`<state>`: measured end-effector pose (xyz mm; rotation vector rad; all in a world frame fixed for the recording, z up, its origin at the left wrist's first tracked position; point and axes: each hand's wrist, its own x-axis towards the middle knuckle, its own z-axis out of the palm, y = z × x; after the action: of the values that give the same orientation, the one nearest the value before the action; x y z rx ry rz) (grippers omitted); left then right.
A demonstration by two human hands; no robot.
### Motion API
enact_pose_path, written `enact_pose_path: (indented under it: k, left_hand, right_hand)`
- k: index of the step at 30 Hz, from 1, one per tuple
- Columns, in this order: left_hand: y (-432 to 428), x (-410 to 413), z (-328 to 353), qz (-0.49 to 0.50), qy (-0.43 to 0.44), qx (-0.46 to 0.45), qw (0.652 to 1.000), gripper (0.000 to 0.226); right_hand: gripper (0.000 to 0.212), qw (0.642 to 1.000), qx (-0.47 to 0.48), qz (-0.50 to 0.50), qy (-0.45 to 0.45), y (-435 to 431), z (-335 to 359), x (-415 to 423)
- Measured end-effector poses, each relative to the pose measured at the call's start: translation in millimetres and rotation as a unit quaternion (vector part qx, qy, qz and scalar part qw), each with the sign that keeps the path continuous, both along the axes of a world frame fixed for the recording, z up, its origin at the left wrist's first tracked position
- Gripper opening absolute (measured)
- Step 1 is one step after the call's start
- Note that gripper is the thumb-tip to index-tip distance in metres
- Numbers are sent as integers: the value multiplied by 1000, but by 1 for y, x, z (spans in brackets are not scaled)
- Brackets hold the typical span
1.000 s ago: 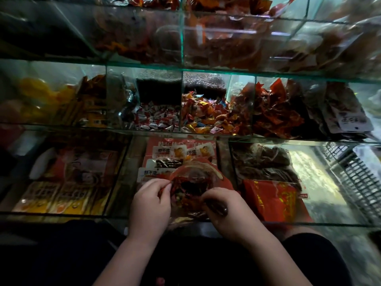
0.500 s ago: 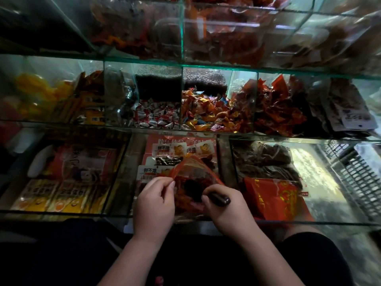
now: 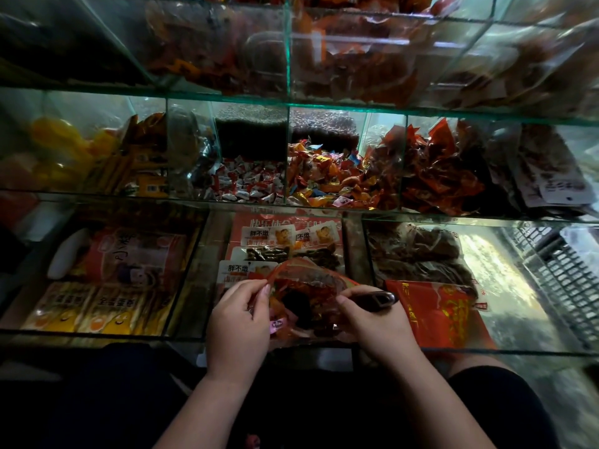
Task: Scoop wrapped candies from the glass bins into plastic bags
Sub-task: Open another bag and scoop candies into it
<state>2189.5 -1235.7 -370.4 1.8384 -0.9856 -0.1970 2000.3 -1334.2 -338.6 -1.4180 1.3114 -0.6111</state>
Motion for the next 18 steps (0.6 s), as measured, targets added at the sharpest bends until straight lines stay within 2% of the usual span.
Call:
enact_pose_path:
  k: [3, 5, 7, 10, 14, 18]
  left_hand:
    - [-1, -2, 0, -5, -4, 1, 1000, 14]
    - [-1, -3, -1, -12, -9, 5, 1000, 14]
    - [-1, -4, -2, -12, -12, 7, 1000, 15]
    - [-3, -3, -1, -7, 5, 5, 1000, 16]
    - [-5, 2, 3, 21, 19, 0, 1000, 13]
    - [-8, 13, 10, 39, 34, 0, 999, 9]
  right_hand:
    - [19, 995, -49, 37, 75, -2, -2, 1]
    - [14, 995, -40, 42, 87, -3, -5, 3]
    - [10, 999, 21, -30, 13, -4, -9, 3]
    - [11, 961, 138, -179, -160, -6, -8, -1]
    - [15, 939, 154, -219, -214, -3, -10, -5]
    - [14, 945, 101, -204, -233, 0, -10, -9]
